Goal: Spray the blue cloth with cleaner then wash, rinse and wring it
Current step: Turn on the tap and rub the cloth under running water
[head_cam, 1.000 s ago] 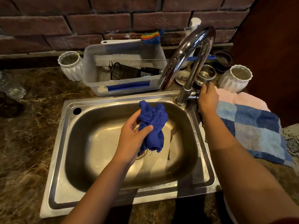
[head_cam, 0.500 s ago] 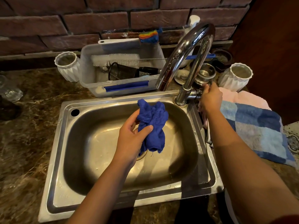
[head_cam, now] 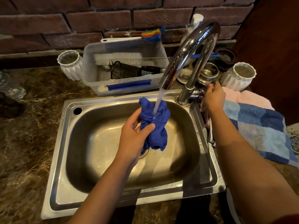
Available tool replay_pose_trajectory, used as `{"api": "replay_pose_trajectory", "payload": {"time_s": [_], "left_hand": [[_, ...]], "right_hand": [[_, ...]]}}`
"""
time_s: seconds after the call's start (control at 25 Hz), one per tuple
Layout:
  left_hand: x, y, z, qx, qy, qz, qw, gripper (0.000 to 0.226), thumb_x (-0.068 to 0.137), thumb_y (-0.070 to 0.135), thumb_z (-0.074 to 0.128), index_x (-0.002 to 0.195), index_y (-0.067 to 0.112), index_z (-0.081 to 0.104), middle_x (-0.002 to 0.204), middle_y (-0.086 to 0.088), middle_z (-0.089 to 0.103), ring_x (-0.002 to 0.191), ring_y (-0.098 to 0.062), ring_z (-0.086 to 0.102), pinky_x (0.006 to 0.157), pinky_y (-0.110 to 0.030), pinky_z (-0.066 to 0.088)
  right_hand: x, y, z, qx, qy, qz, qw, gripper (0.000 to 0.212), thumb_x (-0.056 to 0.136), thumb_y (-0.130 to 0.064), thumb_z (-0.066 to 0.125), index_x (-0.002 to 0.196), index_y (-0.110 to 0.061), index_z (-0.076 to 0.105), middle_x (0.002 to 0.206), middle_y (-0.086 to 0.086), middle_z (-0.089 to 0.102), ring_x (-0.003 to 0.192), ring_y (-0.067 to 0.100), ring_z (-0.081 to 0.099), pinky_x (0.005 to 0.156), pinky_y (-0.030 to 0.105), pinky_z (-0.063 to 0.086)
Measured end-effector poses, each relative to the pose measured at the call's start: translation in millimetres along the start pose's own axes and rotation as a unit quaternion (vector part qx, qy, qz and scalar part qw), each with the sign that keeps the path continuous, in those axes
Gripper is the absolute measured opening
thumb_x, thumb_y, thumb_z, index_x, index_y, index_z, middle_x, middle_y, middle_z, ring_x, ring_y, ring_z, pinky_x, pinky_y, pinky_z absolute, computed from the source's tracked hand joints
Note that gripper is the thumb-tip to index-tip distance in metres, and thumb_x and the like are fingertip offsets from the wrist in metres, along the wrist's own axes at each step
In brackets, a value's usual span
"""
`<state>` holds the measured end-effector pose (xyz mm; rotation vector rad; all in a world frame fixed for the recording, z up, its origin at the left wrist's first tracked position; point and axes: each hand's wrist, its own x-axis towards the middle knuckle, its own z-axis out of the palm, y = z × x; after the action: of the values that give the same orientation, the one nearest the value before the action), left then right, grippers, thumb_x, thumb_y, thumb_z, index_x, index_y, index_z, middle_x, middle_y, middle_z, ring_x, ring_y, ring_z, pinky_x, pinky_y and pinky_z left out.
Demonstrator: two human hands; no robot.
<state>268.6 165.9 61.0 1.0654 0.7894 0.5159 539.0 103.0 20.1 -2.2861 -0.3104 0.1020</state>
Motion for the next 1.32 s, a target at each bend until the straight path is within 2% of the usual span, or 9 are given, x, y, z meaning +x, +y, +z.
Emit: {"api": "replay_pose_trajectory", "payload": {"time_s": [0.56, 0.72, 0.88, 1.04, 1.08, 1.2, 1.24, 1.28, 1.32], "left_hand": [[-3.0, 1.4, 1.9, -0.002, -0.002, 0.005, 1.000, 0.054, 0.081, -0.002, 0.061, 0.129, 0.020, 0.051, 0.120, 0.000, 0.063, 0.104, -0.012, 0.065, 0.082, -0.027, 0.054], [-3.4, 1.5, 0.2, 0.000, 0.004, 0.002, 1.000, 0.053, 0.080, -0.001, 0.063, 0.127, 0.021, 0.052, 0.121, -0.001, 0.063, 0.106, -0.014, 0.064, 0.083, -0.029, 0.053], [-4.5, 2.7, -1.0, 0.001, 0.013, -0.005, 1.000, 0.053, 0.078, 0.000, 0.066, 0.126, 0.021, 0.054, 0.121, -0.005, 0.063, 0.105, -0.019, 0.064, 0.080, -0.030, 0.055], [-4.8, 1.8, -2.8, -0.007, 0.020, -0.011, 1.000, 0.050, 0.080, 0.000, 0.063, 0.124, 0.021, 0.056, 0.120, -0.006, 0.063, 0.105, -0.022, 0.064, 0.087, -0.040, 0.054], [-5.1, 1.6, -3.5, -0.006, 0.022, -0.008, 1.000, 0.050, 0.079, 0.000, 0.064, 0.123, 0.022, 0.056, 0.120, -0.006, 0.063, 0.106, -0.022, 0.064, 0.088, -0.041, 0.053], [-6.9, -0.2, -5.4, -0.004, 0.039, 0.003, 0.999, 0.047, 0.079, -0.002, 0.063, 0.119, 0.024, 0.059, 0.114, -0.001, 0.066, 0.104, -0.020, 0.065, 0.088, -0.039, 0.053], [-8.3, -0.1, -5.1, 0.000, 0.044, 0.005, 0.999, 0.046, 0.080, -0.002, 0.062, 0.117, 0.025, 0.059, 0.112, 0.001, 0.066, 0.103, -0.019, 0.065, 0.087, -0.038, 0.053], [-9.3, 0.1, -4.3, 0.006, 0.046, 0.006, 0.999, 0.045, 0.081, -0.002, 0.061, 0.115, 0.027, 0.060, 0.111, 0.002, 0.066, 0.101, -0.018, 0.065, 0.086, -0.037, 0.053], [-9.9, 0.1, -3.5, 0.005, 0.043, 0.003, 0.999, 0.042, 0.082, 0.000, 0.059, 0.112, 0.029, 0.060, 0.110, 0.002, 0.066, 0.099, -0.016, 0.066, 0.085, -0.036, 0.053]], "right_hand": [[1.9, 0.5, 2.1, -0.010, 0.005, 0.013, 1.000, 0.031, 0.097, -0.023, 0.036, 0.108, -0.001, 0.054, 0.112, 0.024, 0.062, 0.102, 0.038, 0.056, 0.083, 0.041, 0.043], [2.3, 1.2, 3.8, -0.006, 0.010, 0.017, 1.000, 0.031, 0.097, -0.023, 0.036, 0.109, -0.002, 0.055, 0.111, 0.023, 0.063, 0.101, 0.037, 0.057, 0.085, 0.043, 0.044], [6.5, 6.7, 7.7, 0.012, 0.014, 0.027, 0.999, 0.030, 0.096, -0.027, 0.036, 0.103, -0.006, 0.056, 0.105, 0.023, 0.065, 0.094, 0.039, 0.061, 0.085, 0.052, 0.049], [5.3, 8.3, 10.5, 0.020, 0.004, 0.039, 0.999, 0.031, 0.093, -0.031, 0.037, 0.103, -0.008, 0.055, 0.105, 0.023, 0.064, 0.095, 0.040, 0.061, 0.085, 0.055, 0.049], [1.0, 3.8, 8.8, 0.042, 0.012, 0.051, 0.998, 0.032, 0.092, -0.033, 0.038, 0.107, -0.010, 0.054, 0.107, 0.021, 0.064, 0.097, 0.039, 0.061, 0.088, 0.053, 0.049], [-49.1, -23.3, -1.7, 0.139, 0.097, 0.111, 0.979, 0.043, 0.090, -0.035, 0.048, 0.129, -0.015, 0.042, 0.126, 0.012, 0.053, 0.113, 0.026, 0.053, 0.092, 0.034, 0.043], [-78.1, -31.8, -1.4, 0.161, 0.072, 0.100, 0.979, 0.047, 0.089, -0.038, 0.048, 0.131, -0.017, 0.041, 0.129, 0.008, 0.050, 0.114, 0.021, 0.051, 0.090, 0.032, 0.042], [-110.1, -40.7, 0.3, 0.194, -0.022, 0.077, 0.978, 0.051, 0.087, -0.045, 0.047, 0.132, -0.021, 0.041, 0.131, 0.003, 0.049, 0.114, 0.016, 0.051, 0.090, 0.031, 0.043], [-141.1, -50.7, 2.3, 0.229, -0.150, 0.061, 0.960, 0.054, 0.085, -0.051, 0.046, 0.133, -0.026, 0.040, 0.131, -0.001, 0.051, 0.114, 0.013, 0.053, 0.091, 0.033, 0.046]]}}
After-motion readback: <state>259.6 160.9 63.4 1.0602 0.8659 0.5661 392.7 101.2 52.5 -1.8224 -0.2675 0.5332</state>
